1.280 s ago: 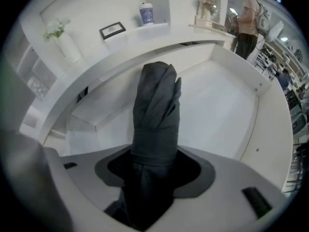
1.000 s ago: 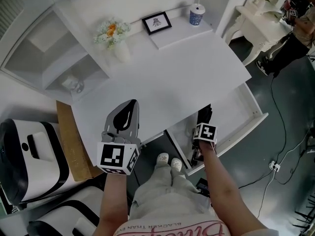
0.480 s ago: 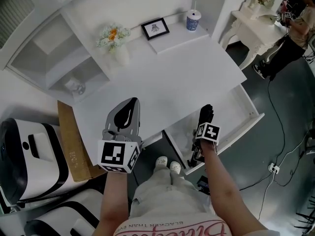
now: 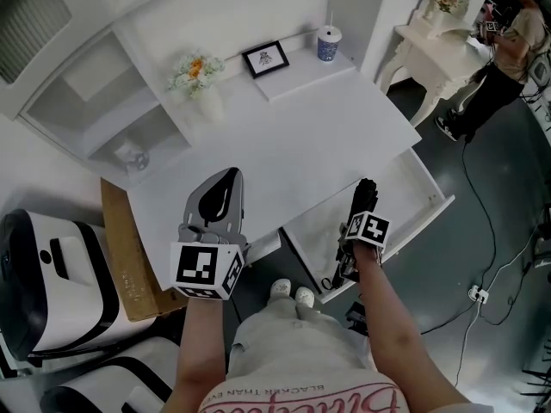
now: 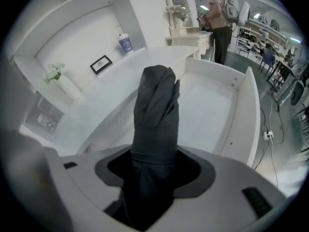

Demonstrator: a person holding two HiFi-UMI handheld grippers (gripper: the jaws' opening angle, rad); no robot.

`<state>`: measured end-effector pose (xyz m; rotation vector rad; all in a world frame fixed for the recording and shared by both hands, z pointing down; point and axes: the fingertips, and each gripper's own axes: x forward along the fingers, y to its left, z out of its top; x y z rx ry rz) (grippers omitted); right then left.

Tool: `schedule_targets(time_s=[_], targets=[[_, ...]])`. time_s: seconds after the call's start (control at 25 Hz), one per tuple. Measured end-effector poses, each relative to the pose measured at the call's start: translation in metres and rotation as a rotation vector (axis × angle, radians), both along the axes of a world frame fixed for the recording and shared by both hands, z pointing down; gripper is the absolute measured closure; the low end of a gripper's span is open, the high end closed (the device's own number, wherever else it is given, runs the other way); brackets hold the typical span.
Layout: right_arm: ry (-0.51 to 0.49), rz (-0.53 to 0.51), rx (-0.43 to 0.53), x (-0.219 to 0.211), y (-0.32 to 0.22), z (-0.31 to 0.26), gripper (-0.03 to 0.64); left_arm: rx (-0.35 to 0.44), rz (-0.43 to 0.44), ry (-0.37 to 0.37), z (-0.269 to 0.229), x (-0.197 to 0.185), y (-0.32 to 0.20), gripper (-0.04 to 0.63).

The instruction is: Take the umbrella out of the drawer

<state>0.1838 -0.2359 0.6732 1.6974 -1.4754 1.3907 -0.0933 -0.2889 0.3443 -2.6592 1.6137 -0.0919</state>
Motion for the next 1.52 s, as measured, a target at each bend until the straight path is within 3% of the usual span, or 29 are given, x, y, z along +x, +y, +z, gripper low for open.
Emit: schedule_targets(time_s=[0.68,1.24,1.52], targets=[[-0.025,-0.031,0.198,0.008,-0.029,-0.08,0.374,0.074,0.048,0.003,-0.029,0.015,0.009,0.586],[-0.005,-0.114,0.406,-0.004,-0.049,-0.16,0.375,0.123,0.057,0.01,-0.049,0.017,0.011,0.586],[0.015,-0.146,0.554,-0.01,-0.058,-0.212,0.375,0.146,0.056,0.009,-0.058,0.016,0.008,0.586]])
